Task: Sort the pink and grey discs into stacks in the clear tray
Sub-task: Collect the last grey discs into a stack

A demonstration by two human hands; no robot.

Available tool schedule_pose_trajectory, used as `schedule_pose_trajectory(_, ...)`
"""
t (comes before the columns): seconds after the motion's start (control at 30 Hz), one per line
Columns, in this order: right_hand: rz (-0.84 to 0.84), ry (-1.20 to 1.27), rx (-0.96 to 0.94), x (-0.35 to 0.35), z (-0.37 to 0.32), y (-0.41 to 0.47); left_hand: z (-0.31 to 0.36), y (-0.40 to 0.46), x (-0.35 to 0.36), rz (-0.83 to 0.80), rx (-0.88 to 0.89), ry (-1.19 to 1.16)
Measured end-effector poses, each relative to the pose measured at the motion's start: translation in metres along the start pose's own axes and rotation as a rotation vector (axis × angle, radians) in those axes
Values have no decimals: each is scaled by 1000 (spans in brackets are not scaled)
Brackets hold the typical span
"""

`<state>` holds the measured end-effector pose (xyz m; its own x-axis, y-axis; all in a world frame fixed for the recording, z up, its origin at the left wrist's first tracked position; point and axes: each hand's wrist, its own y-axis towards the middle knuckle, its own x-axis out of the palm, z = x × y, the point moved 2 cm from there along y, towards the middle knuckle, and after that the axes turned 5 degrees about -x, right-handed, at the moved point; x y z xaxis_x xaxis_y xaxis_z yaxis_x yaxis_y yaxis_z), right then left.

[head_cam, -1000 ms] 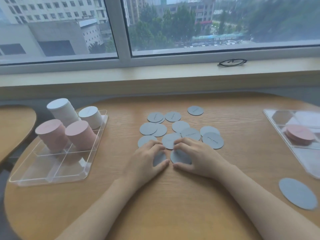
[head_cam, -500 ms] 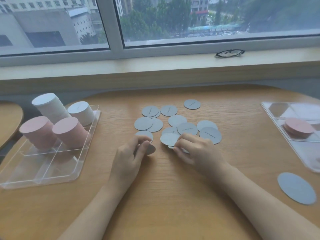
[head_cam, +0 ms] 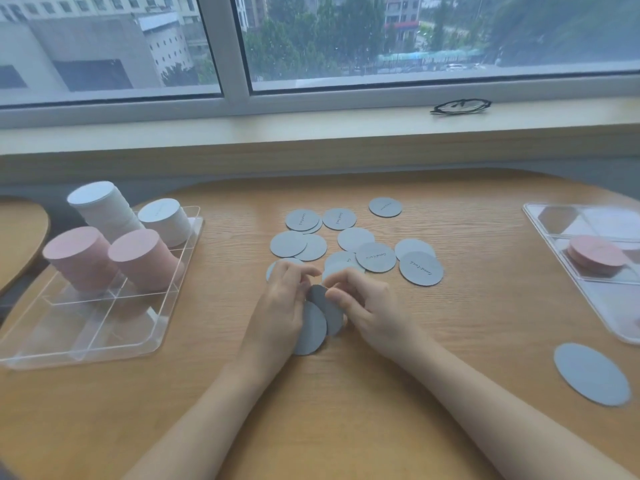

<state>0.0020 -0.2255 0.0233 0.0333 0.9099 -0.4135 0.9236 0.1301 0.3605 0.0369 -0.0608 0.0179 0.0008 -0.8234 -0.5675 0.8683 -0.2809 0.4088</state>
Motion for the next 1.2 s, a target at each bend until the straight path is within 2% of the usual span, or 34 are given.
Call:
schedule_pose_trajectory(0.1, -113, 3, 32, 15, -5, -4, 2, 0, -3, 63, -26, -19)
schedule_pose_trajectory(0.17, -131, -17, 21, 22, -9, -5, 3, 0, -5, 112, -48, -32)
schedule_pose_trajectory(0.33, -15, -82, 17, 11, -4, -5, -1, 1, -9, 155, -115, -72)
schedule_pose_trajectory(0.43, 101, -192, 68, -12, 3, -6, -16, 3, -13, 180, -180, 103)
schedule_pose_trajectory(0.57, 243, -204, 121, -32, 12, -3, -31, 7, -7, -27, -279, 439)
schedule_pose_trajectory(0.63, 238, -208, 130, -33, 14, -2, -29, 6, -5, -43, -269, 463)
schedule_pose_trajectory(0.8, 173, -218, 122, -29, 13, -2, -25, 4, -12, 45, -178, 519)
schedule_pose_trajectory(1.03, 95, -238, 35, -23, 5, -3, -18, -2, -22, 112, -166, 267)
schedule_pose_trajectory(1.2, 51, -293, -81, -13, 7, -3, -10, -3, -21, -103, -92, -16)
